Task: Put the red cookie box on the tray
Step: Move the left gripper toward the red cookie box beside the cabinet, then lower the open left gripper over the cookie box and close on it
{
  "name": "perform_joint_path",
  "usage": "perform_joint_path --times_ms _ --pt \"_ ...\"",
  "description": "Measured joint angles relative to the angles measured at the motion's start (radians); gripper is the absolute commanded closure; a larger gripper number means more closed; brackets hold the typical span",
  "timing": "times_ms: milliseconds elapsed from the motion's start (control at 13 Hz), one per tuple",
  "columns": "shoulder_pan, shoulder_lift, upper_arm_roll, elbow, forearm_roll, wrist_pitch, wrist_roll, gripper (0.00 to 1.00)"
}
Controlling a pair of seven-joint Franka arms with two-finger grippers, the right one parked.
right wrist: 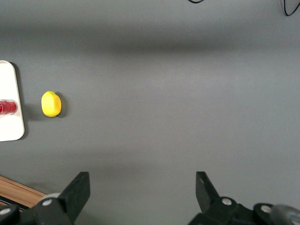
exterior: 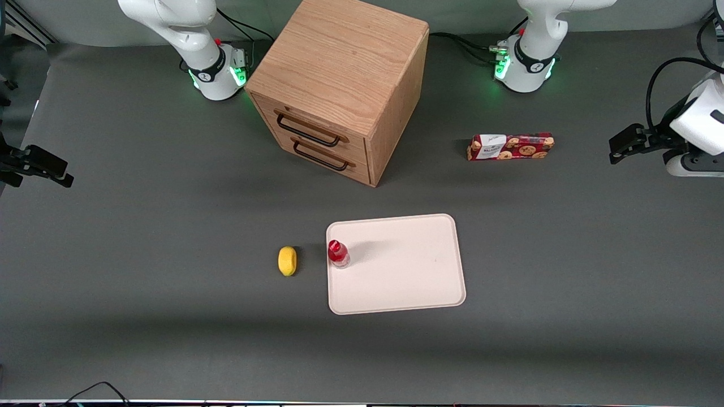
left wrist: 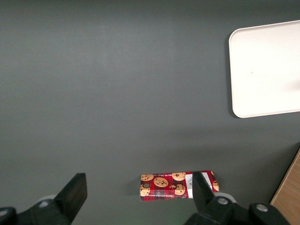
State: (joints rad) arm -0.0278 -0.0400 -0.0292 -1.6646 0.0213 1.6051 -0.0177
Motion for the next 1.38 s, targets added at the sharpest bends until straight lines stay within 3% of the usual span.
perform_joint_path --times_ms 308,1000,1385 --pt "0.000 0.000 -0.001 0.000 0.000 -0.020 0.045 0.00" --pt "0.001 0.013 0.013 -0.013 0.001 -0.034 0.650 0.00" --pt "0.002 0.008 0.020 -0.121 -0.009 -0.008 0.845 0.00"
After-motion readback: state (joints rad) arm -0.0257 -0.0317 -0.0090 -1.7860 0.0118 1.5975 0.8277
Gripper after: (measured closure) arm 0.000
